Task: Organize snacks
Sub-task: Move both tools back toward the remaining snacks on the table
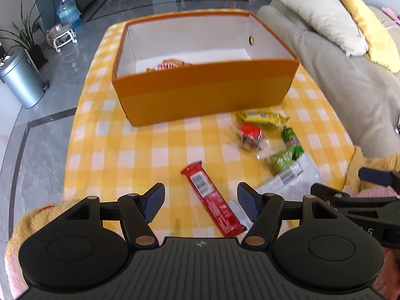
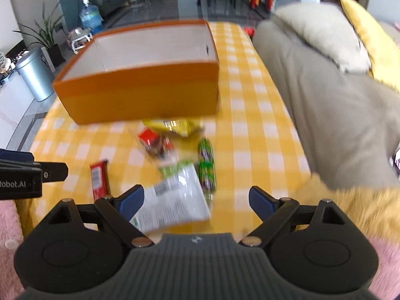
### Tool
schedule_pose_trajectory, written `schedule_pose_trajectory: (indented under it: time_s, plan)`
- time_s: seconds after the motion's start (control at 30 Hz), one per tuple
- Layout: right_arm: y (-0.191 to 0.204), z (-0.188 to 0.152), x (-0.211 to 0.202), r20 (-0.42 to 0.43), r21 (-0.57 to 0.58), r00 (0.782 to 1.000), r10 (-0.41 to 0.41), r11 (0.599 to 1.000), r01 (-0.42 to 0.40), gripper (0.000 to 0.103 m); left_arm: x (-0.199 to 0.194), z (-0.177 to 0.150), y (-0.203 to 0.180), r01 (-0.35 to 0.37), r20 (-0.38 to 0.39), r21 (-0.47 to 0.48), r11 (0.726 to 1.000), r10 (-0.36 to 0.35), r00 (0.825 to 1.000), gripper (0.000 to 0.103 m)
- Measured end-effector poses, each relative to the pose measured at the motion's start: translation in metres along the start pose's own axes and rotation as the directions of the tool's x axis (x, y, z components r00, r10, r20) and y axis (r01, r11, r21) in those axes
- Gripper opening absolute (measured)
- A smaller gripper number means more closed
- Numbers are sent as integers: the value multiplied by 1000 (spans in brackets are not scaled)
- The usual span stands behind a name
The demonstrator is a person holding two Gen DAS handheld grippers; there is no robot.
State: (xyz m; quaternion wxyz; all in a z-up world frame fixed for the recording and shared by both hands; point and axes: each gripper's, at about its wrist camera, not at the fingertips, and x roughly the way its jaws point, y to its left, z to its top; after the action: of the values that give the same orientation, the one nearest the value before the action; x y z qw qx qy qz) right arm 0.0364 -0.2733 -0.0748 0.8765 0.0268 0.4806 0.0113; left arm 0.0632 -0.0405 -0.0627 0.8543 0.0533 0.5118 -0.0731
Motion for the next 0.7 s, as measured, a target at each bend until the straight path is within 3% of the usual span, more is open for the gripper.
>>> schedule_pose_trajectory:
  time_s: [0.37, 0.53, 0.7]
  plan:
    - [-17, -20, 30, -151, 154, 985, 81, 986, -58, 82, 40, -10, -5, 25, -121, -56, 998, -31, 992, 74]
    - [-10, -26, 50, -255, 193, 951, 172, 973, -124, 50, 50, -10, -4, 15, -149, -49, 999, -22, 989, 71]
    - [0, -22, 57, -228, 164, 957, 179, 976, -144, 31, 60, -9, -2, 24, -158, -76, 997, -36, 987, 70]
